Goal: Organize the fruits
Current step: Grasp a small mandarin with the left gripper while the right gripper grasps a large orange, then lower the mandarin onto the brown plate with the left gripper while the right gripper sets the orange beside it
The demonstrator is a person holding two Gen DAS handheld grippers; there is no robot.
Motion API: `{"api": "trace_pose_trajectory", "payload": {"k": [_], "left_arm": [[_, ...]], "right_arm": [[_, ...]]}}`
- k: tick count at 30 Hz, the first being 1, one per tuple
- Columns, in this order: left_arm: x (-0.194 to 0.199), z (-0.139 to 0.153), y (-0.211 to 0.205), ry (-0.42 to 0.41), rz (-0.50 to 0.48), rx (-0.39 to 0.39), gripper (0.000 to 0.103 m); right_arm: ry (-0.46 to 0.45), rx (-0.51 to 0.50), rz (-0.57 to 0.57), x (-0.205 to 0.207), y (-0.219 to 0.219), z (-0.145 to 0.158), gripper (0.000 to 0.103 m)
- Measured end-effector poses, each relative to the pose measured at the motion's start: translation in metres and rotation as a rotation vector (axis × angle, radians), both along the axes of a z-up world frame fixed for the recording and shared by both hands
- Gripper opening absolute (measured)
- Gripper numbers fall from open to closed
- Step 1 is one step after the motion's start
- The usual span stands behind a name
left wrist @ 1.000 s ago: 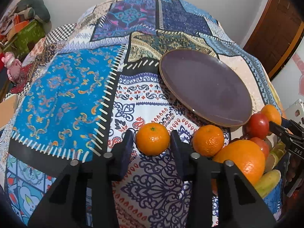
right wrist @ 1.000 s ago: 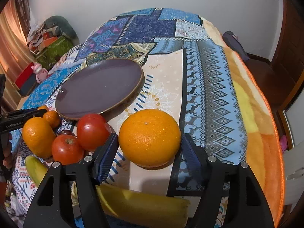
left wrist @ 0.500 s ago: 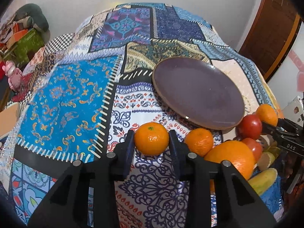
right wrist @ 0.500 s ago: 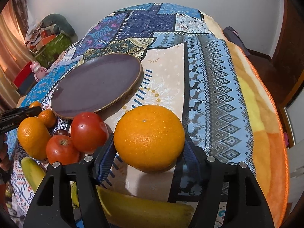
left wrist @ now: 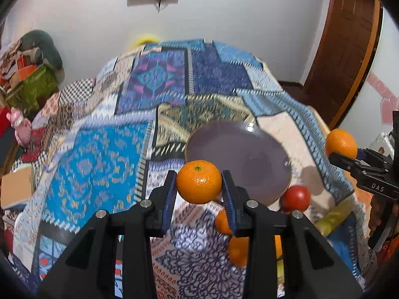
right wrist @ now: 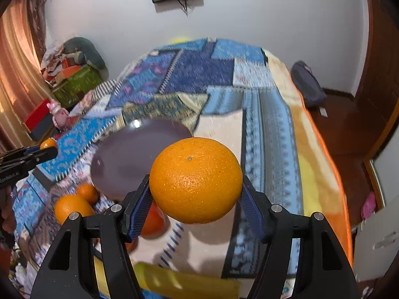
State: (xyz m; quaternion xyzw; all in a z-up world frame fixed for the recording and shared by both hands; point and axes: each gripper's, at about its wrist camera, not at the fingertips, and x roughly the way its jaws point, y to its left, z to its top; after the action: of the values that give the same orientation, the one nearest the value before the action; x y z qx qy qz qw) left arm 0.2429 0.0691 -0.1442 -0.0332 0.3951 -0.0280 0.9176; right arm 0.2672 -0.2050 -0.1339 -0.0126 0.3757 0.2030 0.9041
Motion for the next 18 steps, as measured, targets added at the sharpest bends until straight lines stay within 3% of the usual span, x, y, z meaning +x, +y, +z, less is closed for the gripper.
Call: {"api": "trace_pose_trajectory", "payload": {"k": [9, 18], "left_arm": [[0.021, 0.031, -0.014, -0.094, -0.016, 0.002, 0.035], [0.063, 0.025, -0.015, -0.082, -0.003, 0.021, 0.035]], "right_arm": [[-0.102, 0.019, 0.042, 0.015, 0.026, 0.031, 0.064], [-0.093, -0.001, 0.100, 0.049, 0.062, 0.018, 0.064]]}}
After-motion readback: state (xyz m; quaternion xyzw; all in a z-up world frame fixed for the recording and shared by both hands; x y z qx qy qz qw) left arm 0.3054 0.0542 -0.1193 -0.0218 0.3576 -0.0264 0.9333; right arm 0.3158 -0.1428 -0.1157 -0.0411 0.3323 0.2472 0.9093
